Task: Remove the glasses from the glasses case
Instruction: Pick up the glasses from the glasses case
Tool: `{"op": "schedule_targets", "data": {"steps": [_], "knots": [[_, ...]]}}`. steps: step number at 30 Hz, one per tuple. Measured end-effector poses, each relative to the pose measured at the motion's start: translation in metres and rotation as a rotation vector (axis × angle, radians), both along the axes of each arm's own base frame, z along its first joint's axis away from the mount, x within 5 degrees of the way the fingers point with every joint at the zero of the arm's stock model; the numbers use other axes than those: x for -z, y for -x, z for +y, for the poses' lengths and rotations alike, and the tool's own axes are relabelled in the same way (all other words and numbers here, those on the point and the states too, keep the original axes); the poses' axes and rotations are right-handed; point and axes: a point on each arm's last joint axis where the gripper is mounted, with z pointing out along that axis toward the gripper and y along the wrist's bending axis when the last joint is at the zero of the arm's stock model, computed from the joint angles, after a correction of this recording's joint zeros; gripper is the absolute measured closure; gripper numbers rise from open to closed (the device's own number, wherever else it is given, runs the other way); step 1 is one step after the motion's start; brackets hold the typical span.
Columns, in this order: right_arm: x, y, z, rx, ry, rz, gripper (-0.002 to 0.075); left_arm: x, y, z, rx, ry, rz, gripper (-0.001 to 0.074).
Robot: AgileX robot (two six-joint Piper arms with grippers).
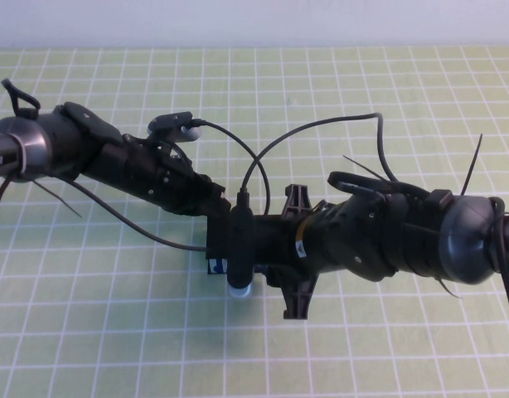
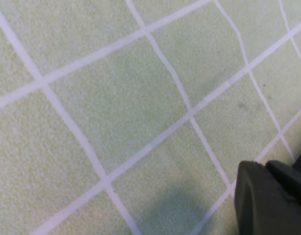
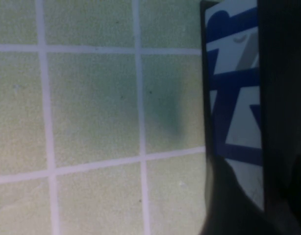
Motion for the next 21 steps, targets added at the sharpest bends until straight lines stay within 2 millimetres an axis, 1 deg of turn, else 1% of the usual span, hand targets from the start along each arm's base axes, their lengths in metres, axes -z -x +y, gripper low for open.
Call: {"op": "schedule_targets", "data": {"steps": [5,10,12,14,19,21], "knots": [[0.0012,-0.001,0.0009,-0.006,-0.002,-0.01,0.0482,0.0,0.0001,0.0,0.0,0.0,0.0,0.0739],[0.0015,-0.0052,-0.002,0.005,-0.01,-0.016,0.0488,0.0,0.0002,-0.0001,0.002,0.001,0.002,0.0739],[0.0013,-0.0066,-0.0031,0.009,-0.013,-0.019,0.0501,-0.0001,0.0006,-0.0002,0.005,0.002,0.004,0.0739],[0.0019,-0.0076,-0.0035,0.011,-0.015,-0.02,0.0529,-0.0001,0.0007,-0.0003,0.006,0.003,0.005,0.0739],[0.0015,-0.0084,-0.0036,0.006,-0.015,-0.029,0.065,-0.0001,0.0009,-0.0003,0.007,0.003,0.007,0.0739],[0.0009,-0.0088,-0.0034,0.002,-0.013,-0.034,0.0683,-0.0005,0.0004,-0.0003,0.006,0.003,0.004,0.0739]]}}
